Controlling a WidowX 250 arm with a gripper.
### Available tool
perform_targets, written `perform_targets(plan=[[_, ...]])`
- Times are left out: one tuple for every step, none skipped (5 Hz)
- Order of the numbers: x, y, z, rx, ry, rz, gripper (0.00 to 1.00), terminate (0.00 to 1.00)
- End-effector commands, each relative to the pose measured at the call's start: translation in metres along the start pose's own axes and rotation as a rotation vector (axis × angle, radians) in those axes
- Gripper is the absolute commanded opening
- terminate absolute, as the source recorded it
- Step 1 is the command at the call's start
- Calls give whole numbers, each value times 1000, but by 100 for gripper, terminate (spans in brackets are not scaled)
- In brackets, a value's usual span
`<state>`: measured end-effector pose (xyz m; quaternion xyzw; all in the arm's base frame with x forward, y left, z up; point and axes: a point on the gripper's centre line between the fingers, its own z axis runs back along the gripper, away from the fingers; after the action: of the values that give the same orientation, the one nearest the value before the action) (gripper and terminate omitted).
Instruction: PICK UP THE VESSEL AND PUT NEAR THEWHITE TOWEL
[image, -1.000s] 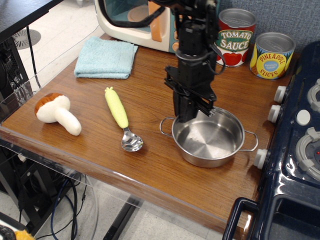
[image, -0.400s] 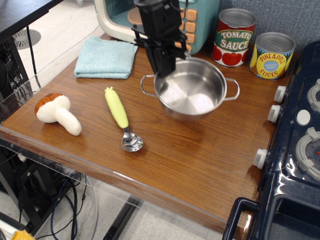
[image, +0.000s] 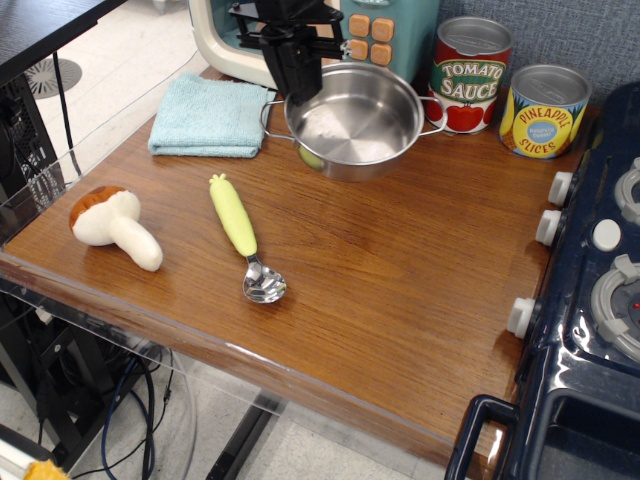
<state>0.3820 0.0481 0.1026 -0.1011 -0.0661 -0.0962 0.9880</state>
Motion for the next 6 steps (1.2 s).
perform_targets(plan=[[17, 40, 4, 51, 2, 107, 0, 0], [21, 46, -13, 68, 43, 123, 0, 0], [21, 51, -29, 87, 76, 137, 0, 0], [21, 54, -39, 94, 85, 142, 0, 0], [22, 54, -43, 99, 98, 153, 0, 0], [19, 52, -42, 106, 105, 190, 100, 0]])
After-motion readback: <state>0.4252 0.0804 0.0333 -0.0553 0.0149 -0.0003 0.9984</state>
